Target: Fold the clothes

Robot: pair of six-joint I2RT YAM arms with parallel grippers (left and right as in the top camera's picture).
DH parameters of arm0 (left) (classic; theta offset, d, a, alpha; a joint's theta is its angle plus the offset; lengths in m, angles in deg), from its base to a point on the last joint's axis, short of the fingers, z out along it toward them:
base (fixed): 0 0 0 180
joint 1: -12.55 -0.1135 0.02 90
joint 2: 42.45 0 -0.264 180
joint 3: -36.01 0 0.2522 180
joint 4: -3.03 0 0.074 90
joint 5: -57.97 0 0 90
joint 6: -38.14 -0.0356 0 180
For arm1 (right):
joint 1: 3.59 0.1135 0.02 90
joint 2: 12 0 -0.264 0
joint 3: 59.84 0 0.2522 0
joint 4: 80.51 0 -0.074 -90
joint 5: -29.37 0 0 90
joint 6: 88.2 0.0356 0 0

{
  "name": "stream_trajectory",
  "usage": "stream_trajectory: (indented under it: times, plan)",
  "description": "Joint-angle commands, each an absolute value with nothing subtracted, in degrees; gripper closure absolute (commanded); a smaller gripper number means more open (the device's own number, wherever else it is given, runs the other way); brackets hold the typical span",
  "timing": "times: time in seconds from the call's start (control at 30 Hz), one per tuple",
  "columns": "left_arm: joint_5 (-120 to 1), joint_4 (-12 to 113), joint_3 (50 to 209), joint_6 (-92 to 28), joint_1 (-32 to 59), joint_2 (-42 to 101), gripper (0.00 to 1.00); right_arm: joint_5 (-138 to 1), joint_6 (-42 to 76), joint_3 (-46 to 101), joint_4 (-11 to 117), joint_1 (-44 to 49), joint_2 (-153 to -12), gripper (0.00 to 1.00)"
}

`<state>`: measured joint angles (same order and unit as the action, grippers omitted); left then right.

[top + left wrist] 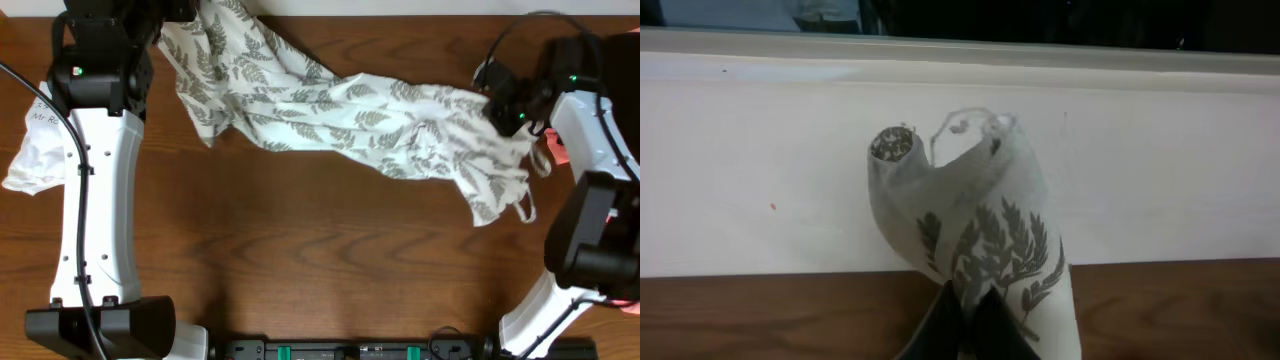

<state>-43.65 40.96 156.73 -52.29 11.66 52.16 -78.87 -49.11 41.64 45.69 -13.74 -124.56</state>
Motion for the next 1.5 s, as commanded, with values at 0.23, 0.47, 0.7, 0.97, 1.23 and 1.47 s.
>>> stream_trajectory:
  times: [0.23, 0.47, 0.7, 0.97, 1.23, 1.47]
  plan:
    - [-40.7, 42.73, 157.47, -53.27, 6.57, 50.7, 0.91, -77.91, -49.42, 45.71, 45.54, -13.7, -111.77, 0.99]
    - [-40.54, 44.82, 157.49, -53.25, 5.76, 50.06, 0.35, -77.6, -49.71, 45.71, 45.98, -13.59, -106.55, 0.99]
    - [-46.66, 53.81, 157.49, -52.05, 7.99, 46.83, 0.35, -77.58, -49.68, 45.71, 46.46, -11.38, -105.13, 0.99]
    - [-46.55, 74.81, 154.63, -58.72, 14.15, 49.86, 0.3, -77.58, -49.68, 45.69, 46.98, -9.41, -105.23, 0.99]
    - [-31.45, 74.55, 146.39, -67.39, 21.26, 55.5, 0.3, -77.58, -49.68, 45.69, 46.98, -9.41, -105.26, 0.99]
    - [-24.19, 70.49, 135.35, -84.01, 25.69, 56.57, 0.26, -77.58, -49.68, 45.69, 47.79, -9.41, -105.45, 0.99]
